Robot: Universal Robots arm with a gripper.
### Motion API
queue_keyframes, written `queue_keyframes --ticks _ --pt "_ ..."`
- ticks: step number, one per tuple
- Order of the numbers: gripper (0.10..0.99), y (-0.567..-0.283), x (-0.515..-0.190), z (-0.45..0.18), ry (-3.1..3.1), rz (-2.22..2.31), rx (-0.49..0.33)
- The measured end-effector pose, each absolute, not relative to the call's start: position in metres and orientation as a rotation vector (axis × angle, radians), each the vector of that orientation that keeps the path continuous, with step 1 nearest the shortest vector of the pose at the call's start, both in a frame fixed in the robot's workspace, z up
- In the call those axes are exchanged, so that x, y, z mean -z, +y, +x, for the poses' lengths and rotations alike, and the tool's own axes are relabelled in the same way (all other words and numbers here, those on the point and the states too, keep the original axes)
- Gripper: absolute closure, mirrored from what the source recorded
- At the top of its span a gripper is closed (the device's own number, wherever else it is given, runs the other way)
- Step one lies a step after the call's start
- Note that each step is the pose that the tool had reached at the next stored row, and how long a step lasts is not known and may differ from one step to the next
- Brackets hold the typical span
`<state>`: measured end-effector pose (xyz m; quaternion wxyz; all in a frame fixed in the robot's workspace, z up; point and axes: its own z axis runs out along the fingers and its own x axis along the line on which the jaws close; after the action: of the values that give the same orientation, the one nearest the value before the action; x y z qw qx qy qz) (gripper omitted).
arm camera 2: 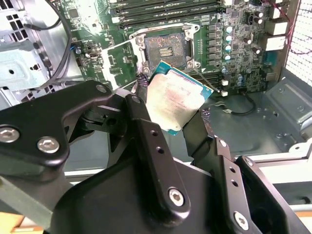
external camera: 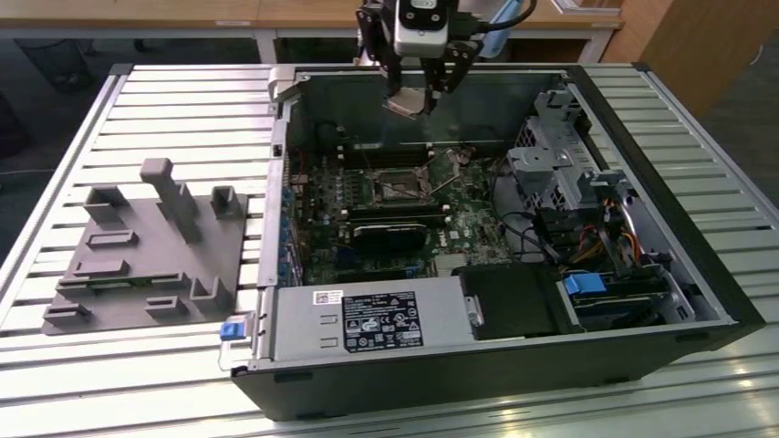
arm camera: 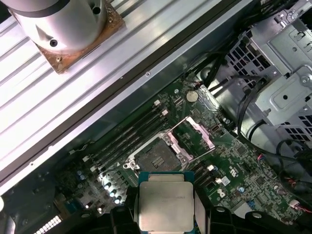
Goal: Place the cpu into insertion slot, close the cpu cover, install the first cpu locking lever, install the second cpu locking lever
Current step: 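Place the cpu into insertion slot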
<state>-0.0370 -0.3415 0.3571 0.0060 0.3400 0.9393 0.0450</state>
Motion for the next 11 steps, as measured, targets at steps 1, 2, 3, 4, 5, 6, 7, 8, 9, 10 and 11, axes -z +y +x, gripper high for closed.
queue_keyframes --ticks 1,2,3,4,5,6,7,8,9,10,11 --pt "0.545 -0.3415 -0.3571 -0.0370 2.936 1.072 -0.141" --pt "0.545 -0.3415 -0.3571 -0.0370 2.933 1.080 -0.141" --pt "0.545 -0.3415 -0.3571 -0.0370 2.930 1.088 -0.141" --pt "0.545 -0.3415 -0.3571 -0.0370 2.927 1.096 -0.141" --pt "0.545 -0.3415 -0.3571 -0.0370 2.924 1.103 -0.141" --pt "0.545 -0.3415 -0.3570 -0.0370 2.921 1.111 -0.141" --pt "0.545 -0.3415 -0.3570 -0.0370 2.918 1.118 -0.140" --pt "0.545 -0.3415 -0.3571 -0.0370 2.915 1.126 -0.140" --pt "0.545 -0.3415 -0.3571 -0.0370 2.911 1.134 -0.140" --pt "0.545 -0.3415 -0.3570 -0.0370 2.908 1.142 -0.140" --pt "0.545 -0.3415 -0.3570 -0.0370 2.905 1.149 -0.140"
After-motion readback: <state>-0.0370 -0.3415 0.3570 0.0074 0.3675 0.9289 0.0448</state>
